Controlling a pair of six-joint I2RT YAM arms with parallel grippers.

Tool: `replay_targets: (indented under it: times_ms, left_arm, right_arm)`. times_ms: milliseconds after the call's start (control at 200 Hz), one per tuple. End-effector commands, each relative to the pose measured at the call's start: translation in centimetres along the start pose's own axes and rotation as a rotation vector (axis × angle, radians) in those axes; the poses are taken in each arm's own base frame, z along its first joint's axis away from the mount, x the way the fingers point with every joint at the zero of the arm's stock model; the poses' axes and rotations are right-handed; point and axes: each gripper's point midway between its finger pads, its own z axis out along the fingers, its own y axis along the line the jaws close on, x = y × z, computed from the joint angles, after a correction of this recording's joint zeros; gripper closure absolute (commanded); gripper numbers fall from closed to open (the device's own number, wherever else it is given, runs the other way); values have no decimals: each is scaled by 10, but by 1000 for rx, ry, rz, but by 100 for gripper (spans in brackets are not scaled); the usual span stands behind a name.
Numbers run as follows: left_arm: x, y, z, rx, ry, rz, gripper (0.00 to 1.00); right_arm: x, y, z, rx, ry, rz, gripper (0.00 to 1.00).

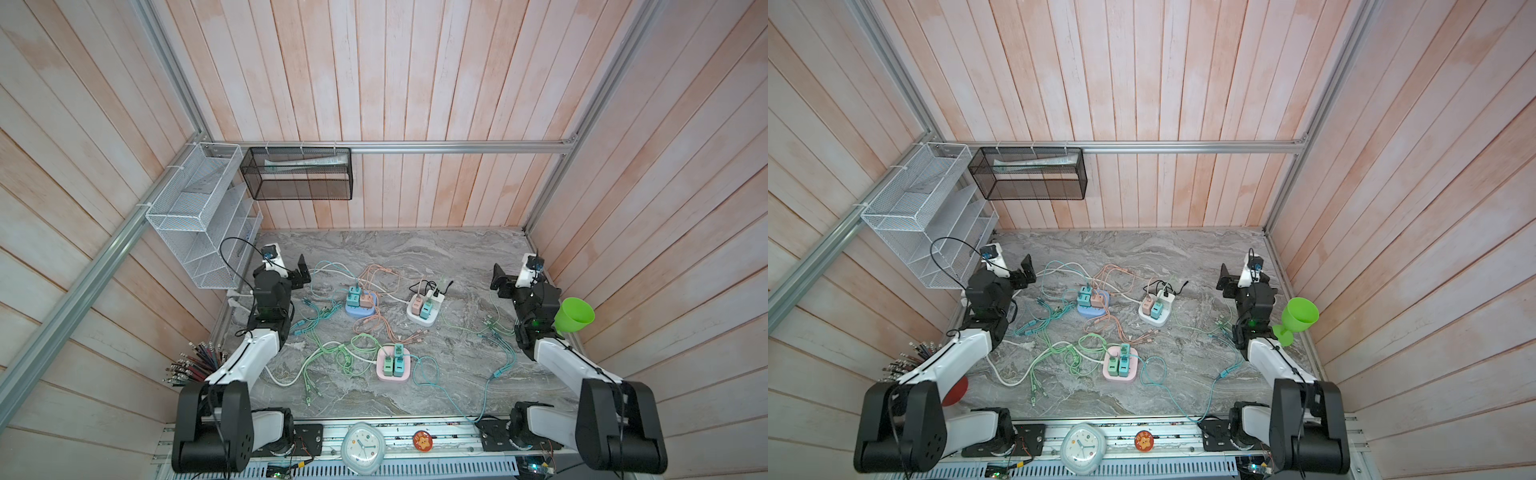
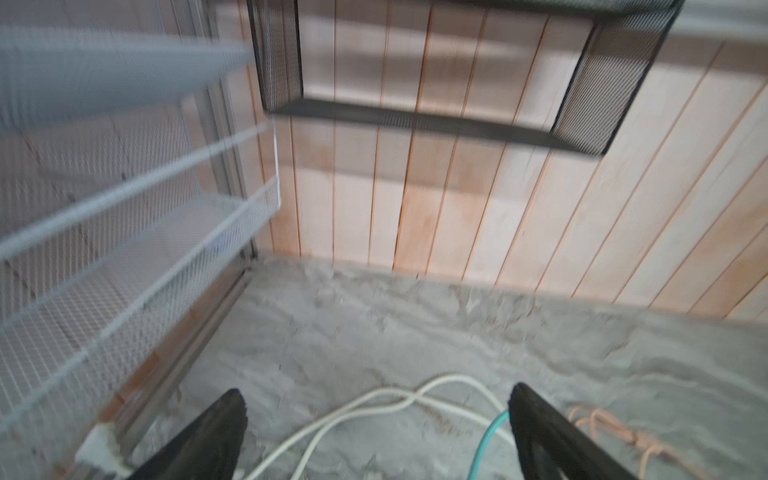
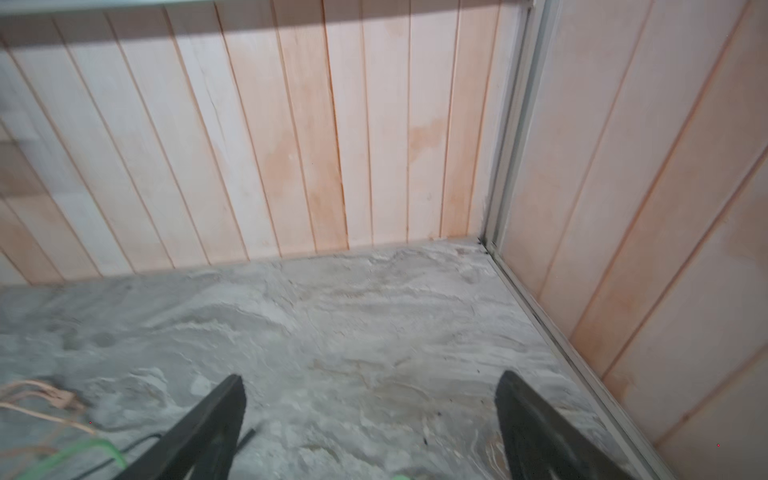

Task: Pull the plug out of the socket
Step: 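Move both grippers toward the pink power strip with teal and green chargers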

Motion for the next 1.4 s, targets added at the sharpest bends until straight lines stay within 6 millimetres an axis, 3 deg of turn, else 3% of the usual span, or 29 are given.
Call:
replay_targets:
  times_ms: [0,120,230,325,450,700,975,1085,1220,1395]
  left_arm:
    - [20,-13,-31,53,179,-70,0]
    - [10,-30,-68,101,185,-112,0]
    - [18,-50,-101,151,238,-144,0]
    - [32,-65,-127,186,296,-181,0]
    - [53,-79,-154,215,375,-221,0]
    - [76,-112,-202,366,458,-153,4]
    - [123,-157,-247,566,572,-102,11]
    - [135,-167,-260,564,613,-90,13]
    - [148,-200,-283,622,626,-19,14]
    - [183,-226,-293,655,641,121,14]
  right_arm:
    - [24,51,-24,-218,193,121,12]
    - [12,123,-64,-428,204,118,12]
    - [12,175,-108,-591,236,110,13]
    - [23,203,-138,-674,285,131,16]
    - [49,225,-162,-703,367,144,20]
    - [91,254,-194,-791,525,106,23]
    - [122,246,-211,-788,638,87,23]
    - [132,245,-215,-792,678,89,23]
    - [141,249,-218,-805,684,107,23]
    - [150,256,-221,-824,705,99,24]
